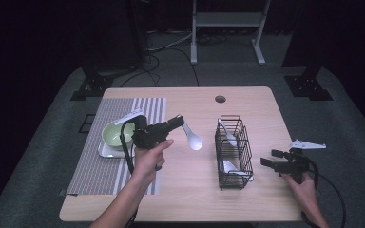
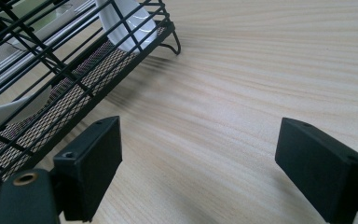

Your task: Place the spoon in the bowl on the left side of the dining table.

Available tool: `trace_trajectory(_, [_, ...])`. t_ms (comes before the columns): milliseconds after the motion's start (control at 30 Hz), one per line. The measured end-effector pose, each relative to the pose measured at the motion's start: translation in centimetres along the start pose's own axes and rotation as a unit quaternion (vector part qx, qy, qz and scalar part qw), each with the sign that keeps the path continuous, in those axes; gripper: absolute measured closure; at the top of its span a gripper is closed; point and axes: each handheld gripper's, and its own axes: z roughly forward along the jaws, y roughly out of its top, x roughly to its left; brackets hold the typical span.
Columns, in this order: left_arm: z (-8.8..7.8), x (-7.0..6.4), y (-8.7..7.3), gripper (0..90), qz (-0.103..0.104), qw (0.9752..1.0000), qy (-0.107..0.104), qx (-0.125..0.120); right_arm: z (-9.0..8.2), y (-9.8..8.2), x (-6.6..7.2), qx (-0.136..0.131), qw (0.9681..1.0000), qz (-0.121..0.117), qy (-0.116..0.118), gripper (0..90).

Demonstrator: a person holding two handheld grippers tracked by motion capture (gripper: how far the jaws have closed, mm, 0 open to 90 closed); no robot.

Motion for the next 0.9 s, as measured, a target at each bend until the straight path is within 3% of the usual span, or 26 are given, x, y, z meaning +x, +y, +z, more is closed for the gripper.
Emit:
trace_trajectory(667, [-1.7, 1.7, -0.2, 85.1, -0.002, 0.9998, 0.018, 0.001, 0.0, 0.0, 0.0, 0.001, 1.0000, 0.000, -0.001, 13.5])
trace_trajectory(900, [-2.7, 2.6, -0.1, 85.1, -0.003, 0.9993, 0.036, -0.007, 0.0, 0.0, 0.0, 0.002, 1.0000, 0.001, -0.002, 13.5])
